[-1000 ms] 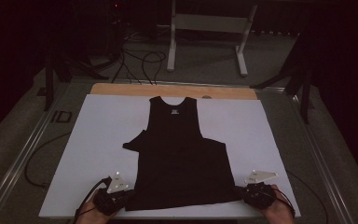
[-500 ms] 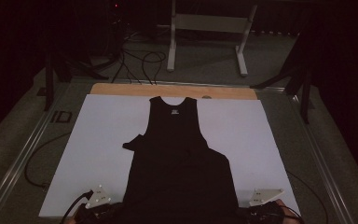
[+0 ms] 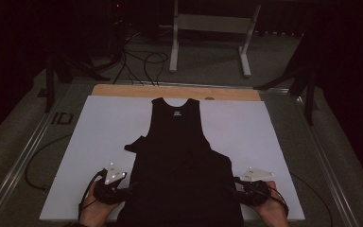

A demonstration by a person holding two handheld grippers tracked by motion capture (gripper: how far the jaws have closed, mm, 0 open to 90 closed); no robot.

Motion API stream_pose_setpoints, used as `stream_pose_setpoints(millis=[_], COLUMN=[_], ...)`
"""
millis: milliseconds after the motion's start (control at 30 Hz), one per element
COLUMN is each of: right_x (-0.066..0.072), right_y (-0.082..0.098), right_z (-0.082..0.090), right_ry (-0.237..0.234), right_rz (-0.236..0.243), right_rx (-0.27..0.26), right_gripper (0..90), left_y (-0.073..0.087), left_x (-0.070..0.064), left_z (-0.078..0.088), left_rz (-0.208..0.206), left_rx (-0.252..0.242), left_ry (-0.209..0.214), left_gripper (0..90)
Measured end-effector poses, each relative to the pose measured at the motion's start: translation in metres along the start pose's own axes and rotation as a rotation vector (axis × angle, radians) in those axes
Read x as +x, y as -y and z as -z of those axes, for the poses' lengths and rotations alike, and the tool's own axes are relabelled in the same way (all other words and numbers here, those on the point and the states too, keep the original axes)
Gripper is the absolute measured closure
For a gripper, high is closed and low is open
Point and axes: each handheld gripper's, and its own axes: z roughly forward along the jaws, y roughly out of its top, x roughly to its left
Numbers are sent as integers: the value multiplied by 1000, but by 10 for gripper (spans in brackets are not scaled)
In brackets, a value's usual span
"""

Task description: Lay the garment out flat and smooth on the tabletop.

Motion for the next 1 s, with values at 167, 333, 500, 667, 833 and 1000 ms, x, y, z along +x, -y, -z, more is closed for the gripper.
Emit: stream_pose_setpoints(millis=[167, 333, 500, 667, 833, 1000], right_x=[-3, -7, -5, -4, -7, -7], right_y=[0, 5, 4, 2, -2, -5], right_z=[-7, -9, -11, -13, -14, -16], right_ry=[40, 29, 32, 32, 34, 23], right_rz=[-23, -70, -60, -66, -60, -35], right_rx=[10, 15, 11, 13, 28, 34], right_gripper=[492, 471, 451, 535, 734, 871], left_y=[-5, -3, -3, -4, -7, -7], left_x=[-1, 1, -1, -3, -4, -4], left_z=[-12, -12, -12, -12, -11, -9], left_rz=[-17, 22, 22, 21, 14, 11], left_rx=[4, 2, 5, 17, 37, 36], left_ry=[-42, -28, -24, -19, -13, 23], left_gripper=[376, 371, 371, 393, 558, 858])
